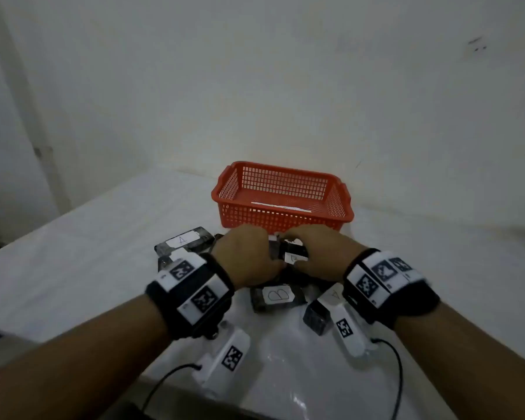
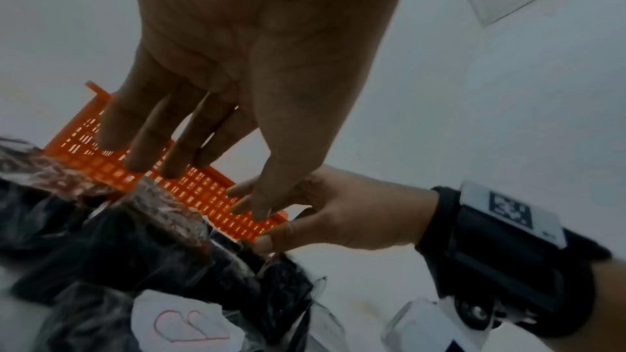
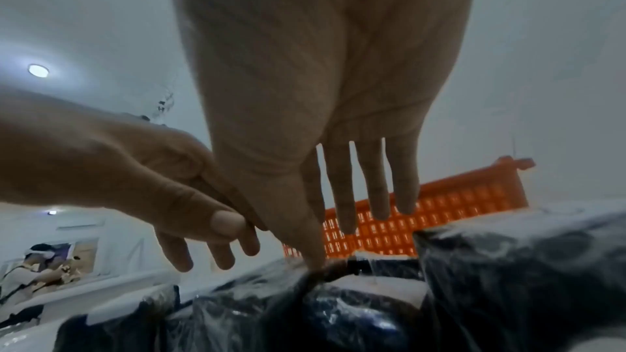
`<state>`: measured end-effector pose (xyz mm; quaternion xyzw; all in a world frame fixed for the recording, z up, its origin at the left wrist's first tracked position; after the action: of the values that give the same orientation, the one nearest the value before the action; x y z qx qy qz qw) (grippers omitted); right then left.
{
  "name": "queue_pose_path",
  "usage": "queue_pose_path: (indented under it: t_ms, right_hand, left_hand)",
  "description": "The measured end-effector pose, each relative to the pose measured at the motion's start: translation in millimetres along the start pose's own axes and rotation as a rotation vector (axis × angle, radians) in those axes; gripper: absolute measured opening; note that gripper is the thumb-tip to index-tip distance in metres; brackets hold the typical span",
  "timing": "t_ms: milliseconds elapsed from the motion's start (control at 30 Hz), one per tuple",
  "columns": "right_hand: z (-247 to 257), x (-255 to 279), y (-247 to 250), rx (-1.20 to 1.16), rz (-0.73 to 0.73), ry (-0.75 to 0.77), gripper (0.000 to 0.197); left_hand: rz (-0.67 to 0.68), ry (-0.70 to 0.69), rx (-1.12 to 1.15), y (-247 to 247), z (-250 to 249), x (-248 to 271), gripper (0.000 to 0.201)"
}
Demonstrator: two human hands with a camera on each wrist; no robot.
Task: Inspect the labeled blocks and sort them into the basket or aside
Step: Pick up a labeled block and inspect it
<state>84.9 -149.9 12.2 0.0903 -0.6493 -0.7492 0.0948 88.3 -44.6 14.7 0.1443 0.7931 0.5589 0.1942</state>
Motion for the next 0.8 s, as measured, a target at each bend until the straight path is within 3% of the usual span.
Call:
queue_pose_path:
  t_ms: [200,367,633,800]
  right_hand:
    - [4,-24,-20,0.017,0.138,0.009,0.051]
    - [1,-35,-20,-0.047,0.137,-0.004,0.055]
    - [-15,-40,-10,-0.274,0.025,0.000,0.057]
    - [-27,-38,15,-0.526,-0.083,0.002,0.043]
  left_hand:
    - [0.059,0.059,-0.137,-33,3,-21,0.046]
    - [0.031,0.132,-0.082,-39,10,-24,0.039]
    - [-0.033,0.117,0.455,7,29,-23,0.018]
    - [-0.052,0.099,0.797,28,36,-28,0.011]
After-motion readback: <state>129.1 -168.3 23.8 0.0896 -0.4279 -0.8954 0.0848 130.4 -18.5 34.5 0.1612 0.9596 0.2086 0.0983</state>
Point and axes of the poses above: each hand's wrist, its own x-axis away from the middle knuckle, its own y-axis out of the back of the hand, z = x × y, the point moved 10 cm from there along -x, towards the middle knuckle, and after that the axes turned 1 degree about x, right-handed, at the moved point
